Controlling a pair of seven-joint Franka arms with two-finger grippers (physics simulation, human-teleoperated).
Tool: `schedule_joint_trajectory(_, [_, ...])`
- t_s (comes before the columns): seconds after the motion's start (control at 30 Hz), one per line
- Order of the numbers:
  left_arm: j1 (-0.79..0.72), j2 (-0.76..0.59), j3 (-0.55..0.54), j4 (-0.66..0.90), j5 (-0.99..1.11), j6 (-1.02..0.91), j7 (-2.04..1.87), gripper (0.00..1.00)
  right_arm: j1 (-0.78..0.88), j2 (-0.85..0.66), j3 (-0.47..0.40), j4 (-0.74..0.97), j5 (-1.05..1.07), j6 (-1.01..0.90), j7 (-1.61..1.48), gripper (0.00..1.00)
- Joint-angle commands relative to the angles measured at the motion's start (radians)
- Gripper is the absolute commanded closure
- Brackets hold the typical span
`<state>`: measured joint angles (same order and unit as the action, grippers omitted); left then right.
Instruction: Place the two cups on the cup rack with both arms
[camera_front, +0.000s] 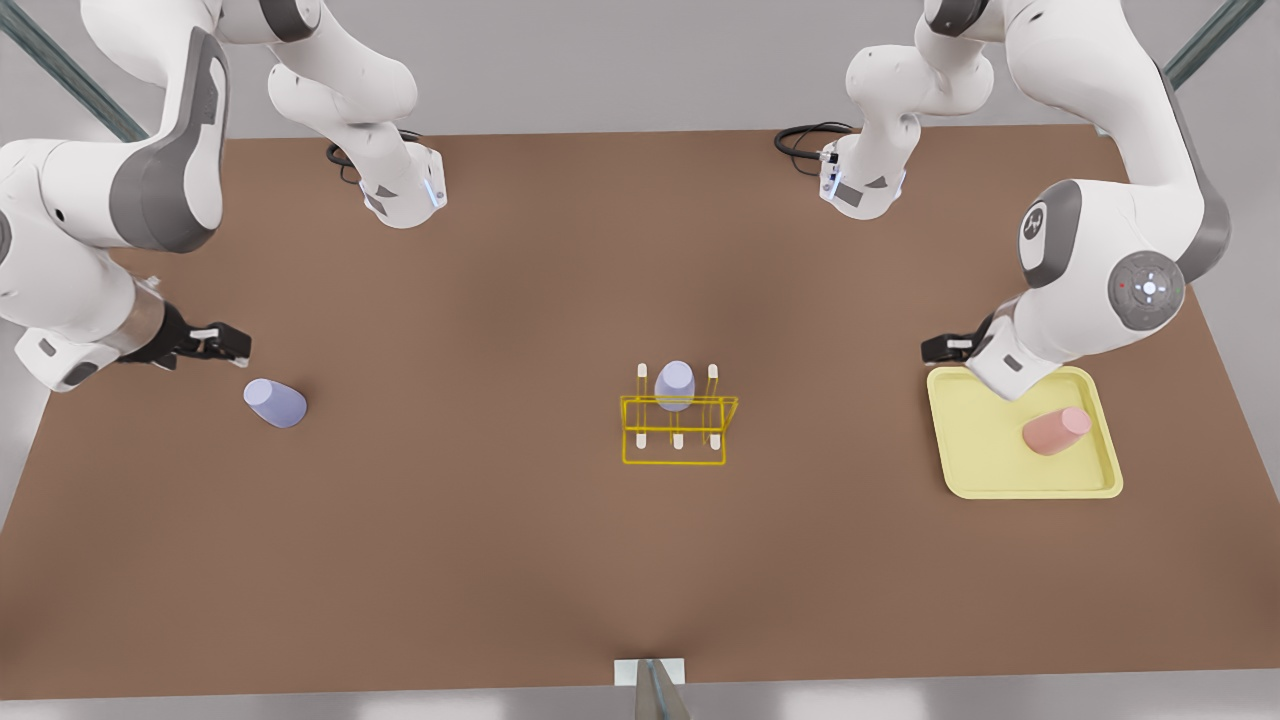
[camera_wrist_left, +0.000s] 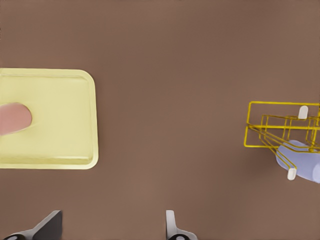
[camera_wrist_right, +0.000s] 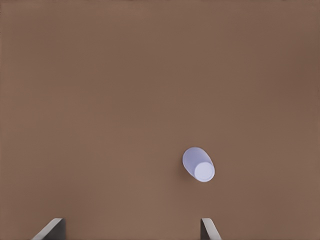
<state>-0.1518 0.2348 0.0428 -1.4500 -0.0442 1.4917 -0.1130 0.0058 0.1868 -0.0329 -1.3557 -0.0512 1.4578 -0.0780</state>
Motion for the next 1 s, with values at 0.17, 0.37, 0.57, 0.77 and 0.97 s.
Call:
schedule_joint_trajectory(0.17, [0.242, 0.231, 0.065, 0.096, 0.003, 0.235, 0.418, 0.0, -0.049, 0.134, -0.004, -0.148, -0.004, 0.3, -0.083, 0.0])
schedule_joint_trajectory(0.37, [0.463, 0.396, 0.066, 0.002, -0.011, 0.542, 0.774, 0.0, -0.121, 0.157, -0.002, -0.362, 0.031, 0.602, -0.112, 0.0])
schedule_joint_trajectory(0.57, [0.502, 0.359, 0.074, -0.182, 0.003, 0.628, 0.779, 0.0, -0.208, 0.122, -0.002, -0.554, 0.071, 0.747, -0.218, 0.0])
schedule_joint_trajectory(0.77, [0.491, 0.37, 0.075, -0.196, -0.026, 0.641, 0.773, 0.0, -0.227, 0.103, -0.004, -0.68, 0.071, 0.836, -0.264, 0.0])
schedule_joint_trajectory(0.97, [0.494, 0.408, 0.074, -0.199, -0.034, 0.66, 0.773, 0.0, -0.253, 0.129, -0.007, -0.7, 0.06, 0.859, -0.322, 0.0])
